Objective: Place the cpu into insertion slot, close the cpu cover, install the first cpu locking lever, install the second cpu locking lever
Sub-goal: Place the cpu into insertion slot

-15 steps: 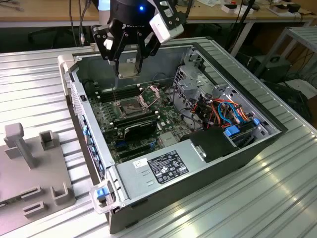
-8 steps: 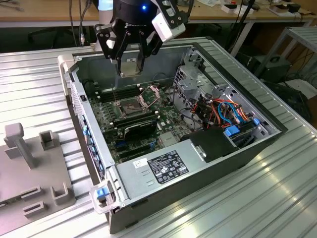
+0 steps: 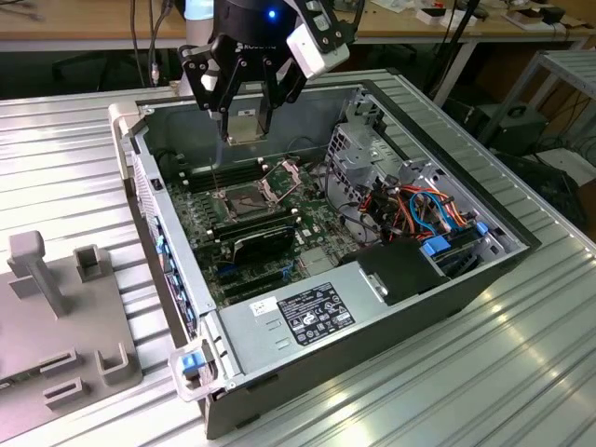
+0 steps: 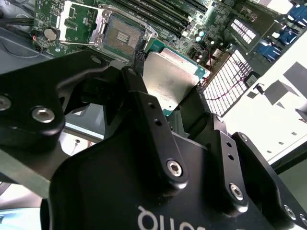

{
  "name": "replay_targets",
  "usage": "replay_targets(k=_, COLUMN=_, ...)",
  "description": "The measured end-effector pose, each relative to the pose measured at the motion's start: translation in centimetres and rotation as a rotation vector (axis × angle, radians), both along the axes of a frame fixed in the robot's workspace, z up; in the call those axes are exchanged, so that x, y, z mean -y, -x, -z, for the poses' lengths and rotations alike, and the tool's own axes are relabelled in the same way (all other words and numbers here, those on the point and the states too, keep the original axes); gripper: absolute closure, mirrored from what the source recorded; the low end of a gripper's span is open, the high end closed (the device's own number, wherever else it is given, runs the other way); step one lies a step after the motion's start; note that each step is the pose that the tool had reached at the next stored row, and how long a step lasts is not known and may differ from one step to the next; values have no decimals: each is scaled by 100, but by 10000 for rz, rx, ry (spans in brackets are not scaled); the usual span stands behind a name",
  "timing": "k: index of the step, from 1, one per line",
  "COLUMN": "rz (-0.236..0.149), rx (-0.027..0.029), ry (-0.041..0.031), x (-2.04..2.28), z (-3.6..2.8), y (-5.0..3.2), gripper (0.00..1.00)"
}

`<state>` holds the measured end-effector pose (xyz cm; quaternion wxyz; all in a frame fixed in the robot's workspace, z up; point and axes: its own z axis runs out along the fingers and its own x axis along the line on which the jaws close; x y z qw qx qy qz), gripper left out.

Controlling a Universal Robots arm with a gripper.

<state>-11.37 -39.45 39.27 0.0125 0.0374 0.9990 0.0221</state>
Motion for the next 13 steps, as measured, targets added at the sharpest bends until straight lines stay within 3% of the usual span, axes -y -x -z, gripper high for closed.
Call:
replay_targets(k=7, rz=31, rx=0, ry=0, x=0, z=0, y=-1, gripper=45)
replay_targets(k=13, rz=618, rx=0, ry=0, x=-2, z=2, y=-1, gripper=45)
